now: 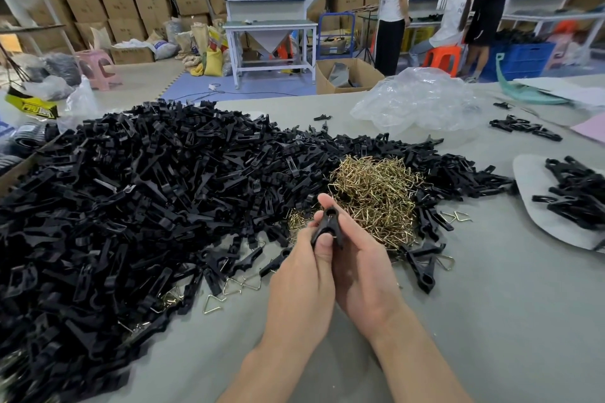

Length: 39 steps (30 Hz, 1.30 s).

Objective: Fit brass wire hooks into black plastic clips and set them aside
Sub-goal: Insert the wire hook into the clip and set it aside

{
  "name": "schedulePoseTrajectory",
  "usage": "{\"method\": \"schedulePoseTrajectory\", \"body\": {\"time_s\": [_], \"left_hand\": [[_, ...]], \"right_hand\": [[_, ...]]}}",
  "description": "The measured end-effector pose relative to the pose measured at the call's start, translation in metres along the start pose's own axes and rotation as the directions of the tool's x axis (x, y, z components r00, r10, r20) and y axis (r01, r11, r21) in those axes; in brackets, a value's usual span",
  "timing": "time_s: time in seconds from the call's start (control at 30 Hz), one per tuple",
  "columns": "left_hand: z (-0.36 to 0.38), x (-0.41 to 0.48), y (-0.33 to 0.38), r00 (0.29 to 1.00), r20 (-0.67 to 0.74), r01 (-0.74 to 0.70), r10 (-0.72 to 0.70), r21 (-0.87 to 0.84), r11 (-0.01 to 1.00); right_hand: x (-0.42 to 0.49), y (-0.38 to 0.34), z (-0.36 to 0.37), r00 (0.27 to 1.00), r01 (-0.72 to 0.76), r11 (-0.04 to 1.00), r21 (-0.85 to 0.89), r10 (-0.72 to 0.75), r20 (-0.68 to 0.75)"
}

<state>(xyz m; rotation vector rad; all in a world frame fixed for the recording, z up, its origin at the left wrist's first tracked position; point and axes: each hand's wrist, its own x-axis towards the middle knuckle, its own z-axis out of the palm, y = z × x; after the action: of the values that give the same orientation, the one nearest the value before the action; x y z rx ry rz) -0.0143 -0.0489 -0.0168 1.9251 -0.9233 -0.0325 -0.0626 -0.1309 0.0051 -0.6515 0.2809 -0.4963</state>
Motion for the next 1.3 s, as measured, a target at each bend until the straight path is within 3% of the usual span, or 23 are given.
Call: {"method": "schedulePoseTrajectory", "body": {"time_s": [0.13, 0.33, 0.5, 0.63, 0.73, 0.83, 0.97, 1.13, 1.3], "left_hand": [[-0.005, -0.003, 0.002, 1.000, -0.022, 0.010, -0.012, -0.067, 0.998], [-0.011, 0.005, 0.009, 0.997, -0.081, 0.001, 0.000, 0.018, 1.000], [0.005, 0.018, 0.035, 0.983, 0.167, -0.085, 0.074, 0.058, 0.995], [0.053, 0.033, 0.079, 0.948, 0.252, -0.209, 0.193, 0.036, 0.977], [0.110, 0.047, 0.124, 0.938, 0.307, -0.136, 0.159, -0.094, 0.986], [0.172, 0.068, 0.181, 0.933, 0.333, -0.068, 0.136, -0.209, 0.976], [0.224, 0.081, 0.230, 0.919, 0.388, 0.027, 0.063, -0.224, 0.974], [0.201, 0.050, 0.196, 0.912, 0.387, -0.076, 0.135, -0.166, 0.983], [0.112, 0.025, 0.104, 0.937, 0.213, -0.312, 0.277, 0.154, 0.938]], "right_hand": [[-0.006, -0.002, 0.004, 0.999, 0.032, 0.999, -0.028, -0.033, -0.030], [-0.011, -0.007, 0.003, 0.977, 0.127, 0.989, -0.071, -0.137, -0.165], [-0.024, -0.026, -0.023, 0.908, 0.269, 0.953, -0.142, -0.299, -0.292], [-0.039, -0.070, -0.058, 0.818, 0.380, 0.909, -0.170, -0.416, -0.397], [-0.051, -0.116, -0.084, 0.759, 0.430, 0.894, -0.128, -0.435, -0.484], [-0.068, -0.154, -0.105, 0.711, 0.444, 0.872, -0.204, -0.482, -0.512], [-0.092, -0.181, -0.125, 0.658, 0.442, 0.863, -0.244, -0.497, -0.566], [-0.100, -0.179, -0.119, 0.700, 0.406, 0.848, -0.342, -0.529, -0.480], [-0.079, -0.129, -0.077, 0.773, 0.349, 0.831, -0.434, -0.517, -0.369]]}}
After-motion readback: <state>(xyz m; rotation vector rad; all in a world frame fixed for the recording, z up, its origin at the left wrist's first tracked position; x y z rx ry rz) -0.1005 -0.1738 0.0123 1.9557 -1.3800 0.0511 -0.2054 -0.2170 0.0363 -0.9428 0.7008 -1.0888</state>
